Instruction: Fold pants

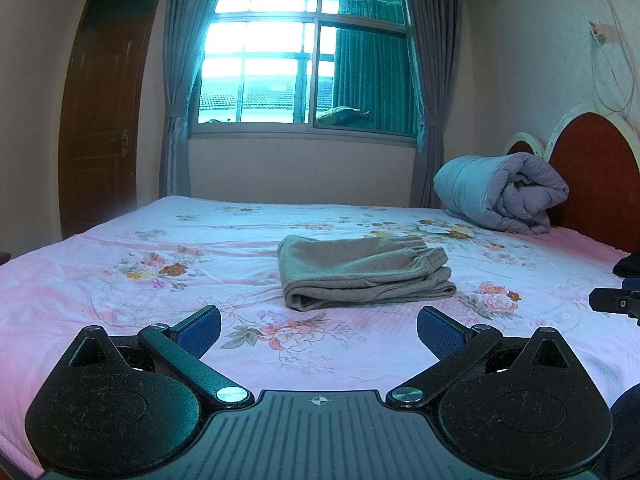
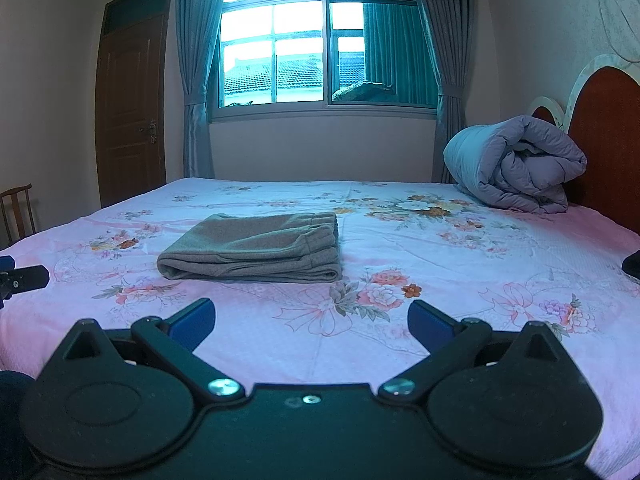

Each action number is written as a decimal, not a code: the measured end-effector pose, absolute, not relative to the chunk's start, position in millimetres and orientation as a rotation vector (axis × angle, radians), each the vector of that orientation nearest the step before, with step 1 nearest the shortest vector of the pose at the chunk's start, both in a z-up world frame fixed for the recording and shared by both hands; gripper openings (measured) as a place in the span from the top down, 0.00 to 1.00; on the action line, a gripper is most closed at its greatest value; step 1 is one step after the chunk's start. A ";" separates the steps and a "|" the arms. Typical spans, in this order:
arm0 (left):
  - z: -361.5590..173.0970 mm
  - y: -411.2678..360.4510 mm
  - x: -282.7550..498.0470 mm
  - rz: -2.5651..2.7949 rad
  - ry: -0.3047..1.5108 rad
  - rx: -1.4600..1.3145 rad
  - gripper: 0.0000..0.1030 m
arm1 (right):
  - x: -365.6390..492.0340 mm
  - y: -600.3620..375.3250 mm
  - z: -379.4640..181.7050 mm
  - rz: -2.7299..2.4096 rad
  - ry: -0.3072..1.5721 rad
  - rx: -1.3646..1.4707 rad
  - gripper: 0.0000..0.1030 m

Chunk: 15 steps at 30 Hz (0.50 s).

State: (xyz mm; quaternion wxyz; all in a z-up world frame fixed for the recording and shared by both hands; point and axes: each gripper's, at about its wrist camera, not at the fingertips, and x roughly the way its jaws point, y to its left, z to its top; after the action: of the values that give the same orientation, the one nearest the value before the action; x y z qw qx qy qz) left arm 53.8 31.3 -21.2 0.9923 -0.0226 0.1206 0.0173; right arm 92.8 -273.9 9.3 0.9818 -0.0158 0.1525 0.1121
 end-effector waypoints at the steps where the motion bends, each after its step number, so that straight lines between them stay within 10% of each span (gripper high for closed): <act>1: -21.2 31.6 53.4 0.034 0.242 -0.045 0.00 | 92.8 -273.7 9.3 0.226 0.307 -0.032 0.06; 15: -21.5 31.3 54.0 0.035 0.243 -0.045 0.00 | 92.7 -273.5 9.1 0.226 0.307 -0.033 0.06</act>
State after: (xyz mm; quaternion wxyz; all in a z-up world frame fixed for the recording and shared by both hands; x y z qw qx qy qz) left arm 54.0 31.3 -21.5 0.9922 -0.0222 0.1212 0.0174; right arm 92.7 -273.5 9.1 0.9817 -0.0164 0.1528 0.1121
